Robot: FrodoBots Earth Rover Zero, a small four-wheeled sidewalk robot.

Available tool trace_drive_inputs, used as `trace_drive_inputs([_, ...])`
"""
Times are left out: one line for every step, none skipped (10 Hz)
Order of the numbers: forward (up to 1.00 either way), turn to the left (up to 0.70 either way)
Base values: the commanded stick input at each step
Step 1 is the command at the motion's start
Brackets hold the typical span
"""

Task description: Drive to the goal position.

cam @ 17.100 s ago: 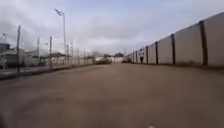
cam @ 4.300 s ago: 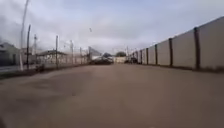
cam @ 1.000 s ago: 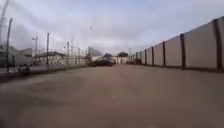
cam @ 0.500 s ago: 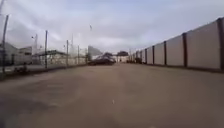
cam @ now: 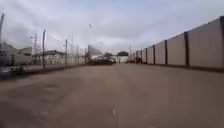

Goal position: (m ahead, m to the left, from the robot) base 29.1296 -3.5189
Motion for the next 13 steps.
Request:
trace_drive_inputs([0.5,0.0])
trace_drive_inputs([0.5,0.0])
trace_drive_inputs([0.5,0.0])
trace_drive_inputs([0.5,0.0])
trace_drive_inputs([0.5,0.0])
trace_drive_inputs([0.5,0.0])
trace_drive_inputs([0.5,0.0])
trace_drive_inputs([0.5,0.0])
trace_drive_inputs([0.5,0.0])
trace_drive_inputs([0.5,0.0])
trace_drive_inputs([0.5,0.0])
trace_drive_inputs([0.5,0.0])
trace_drive_inputs([0.5,0.0])
